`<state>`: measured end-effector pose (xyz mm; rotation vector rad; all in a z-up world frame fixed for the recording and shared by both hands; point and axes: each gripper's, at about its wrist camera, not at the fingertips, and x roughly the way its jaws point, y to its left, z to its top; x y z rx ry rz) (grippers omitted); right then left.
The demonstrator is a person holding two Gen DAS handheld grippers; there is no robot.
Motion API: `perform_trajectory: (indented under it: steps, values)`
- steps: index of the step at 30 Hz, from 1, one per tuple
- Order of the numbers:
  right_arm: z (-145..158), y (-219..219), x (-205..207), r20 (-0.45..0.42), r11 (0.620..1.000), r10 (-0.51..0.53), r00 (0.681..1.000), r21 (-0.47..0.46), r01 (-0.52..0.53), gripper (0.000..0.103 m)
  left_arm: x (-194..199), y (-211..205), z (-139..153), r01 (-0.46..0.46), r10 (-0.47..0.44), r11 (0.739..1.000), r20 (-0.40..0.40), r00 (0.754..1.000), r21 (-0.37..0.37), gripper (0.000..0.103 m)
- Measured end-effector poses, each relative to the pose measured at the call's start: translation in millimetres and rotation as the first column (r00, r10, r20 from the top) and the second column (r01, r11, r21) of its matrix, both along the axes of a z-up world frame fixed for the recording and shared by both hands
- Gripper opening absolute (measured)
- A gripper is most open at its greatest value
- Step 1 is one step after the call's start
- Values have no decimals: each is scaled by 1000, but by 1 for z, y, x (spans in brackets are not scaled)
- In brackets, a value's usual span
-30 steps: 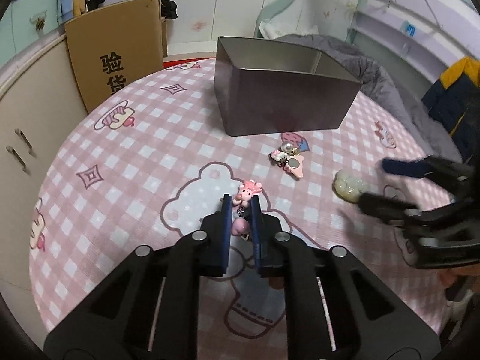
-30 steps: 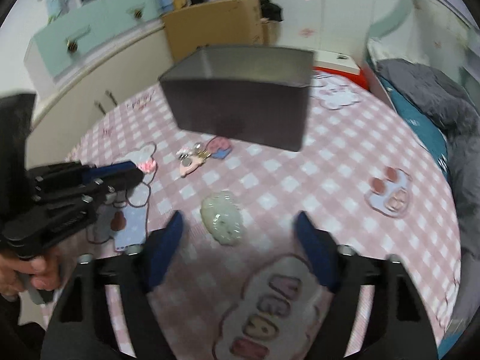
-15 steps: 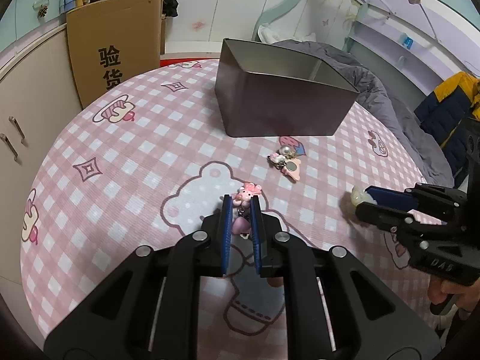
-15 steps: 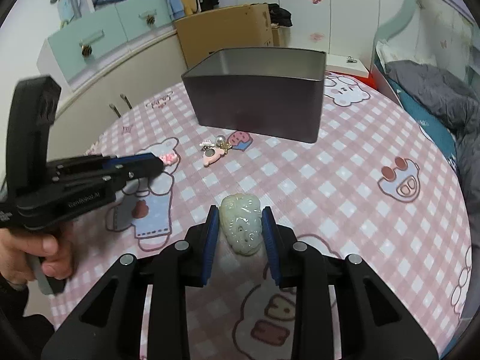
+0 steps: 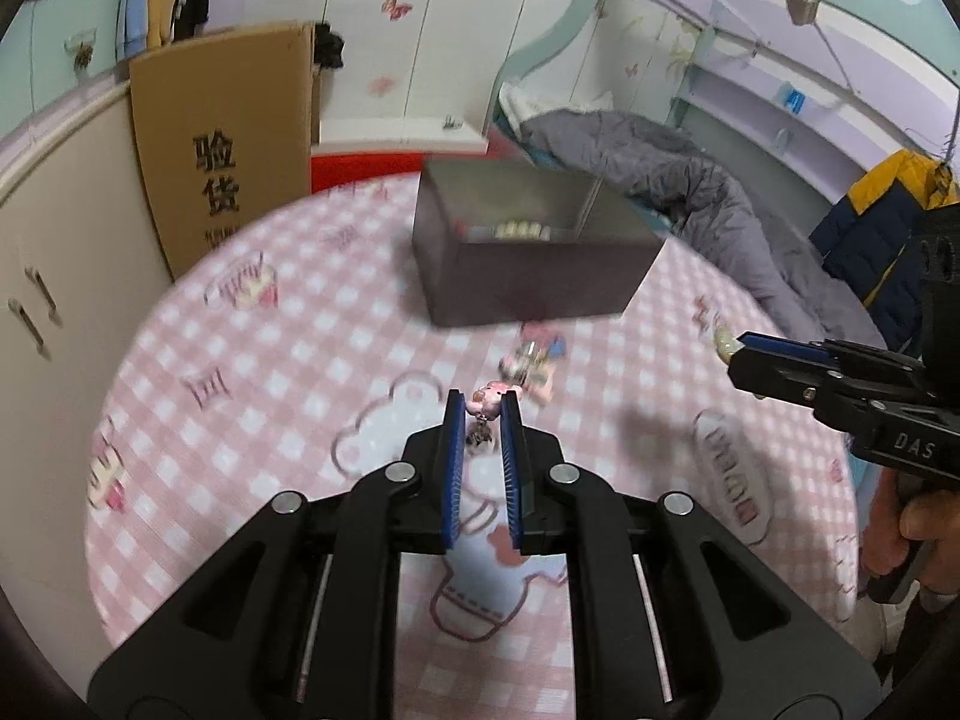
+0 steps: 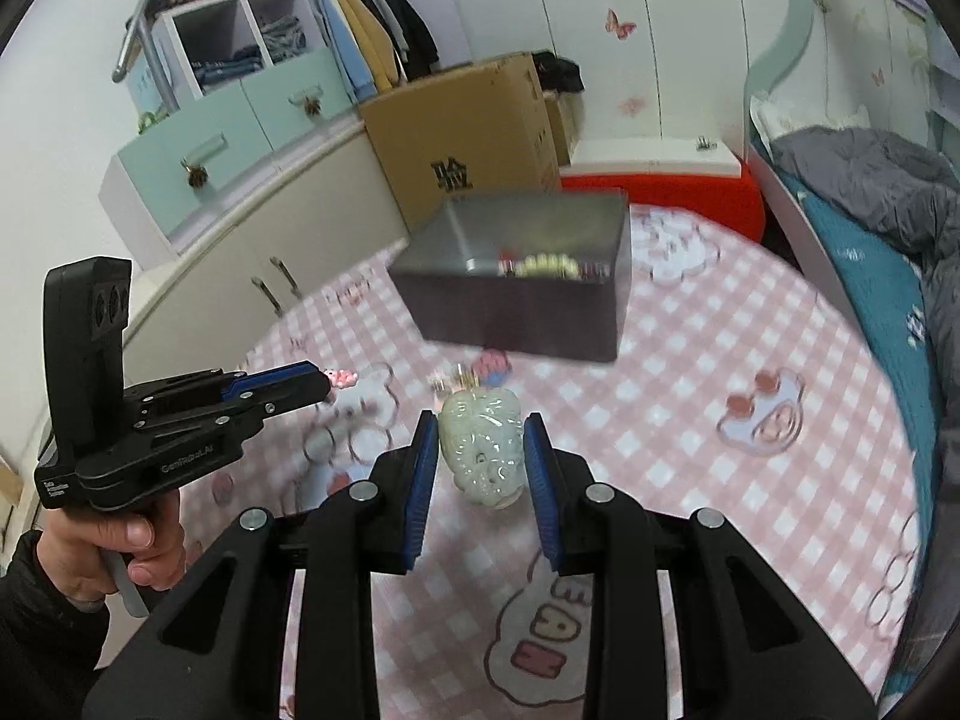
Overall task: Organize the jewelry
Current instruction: 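Grasp the pink bunny charm with the left tool while the right tool grasps the jade pendant, then carry both items into the gray metal box and open both tools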
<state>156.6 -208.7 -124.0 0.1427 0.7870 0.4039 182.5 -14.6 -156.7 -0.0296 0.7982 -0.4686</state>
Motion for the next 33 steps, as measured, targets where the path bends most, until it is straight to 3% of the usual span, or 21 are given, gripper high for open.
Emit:
perform_trajectory:
  steps: [9, 14, 24, 29, 30, 31, 33]
  values:
    - [75, -12, 33, 156, 1000, -3, 988, 32, -2, 27, 21, -12, 83, 29, -23, 999, 157, 987, -34, 12]
    - [91, -18, 67, 154, 997, -11, 988, 73, 0, 27, 53, -24, 108, 25, -14, 998, 171, 985, -61, 12]
    - [69, -18, 123, 31, 988, -44, 999, 149, 39, 27, 101, -43, 95, 39, -32, 995, 73, 997, -93, 12]
    - [54, -24, 140, -32, 979, -77, 996, 185, 82, 30, 116, -49, 85, 32, -29, 998, 52, 998, -55, 13]
    - [53, -26, 141, -38, 977, -87, 995, 193, 93, 39, 118, -49, 84, 25, -23, 999, 48, 999, -44, 13]
    - [51, -30, 142, -48, 972, -104, 993, 208, 112, 60, 120, -50, 82, 14, -13, 1000, 40, 999, -18, 14]
    - [52, -38, 137, -39, 960, -153, 987, 233, 158, 96, 122, -51, 81, -9, 8, 999, 28, 1000, 31, 41]
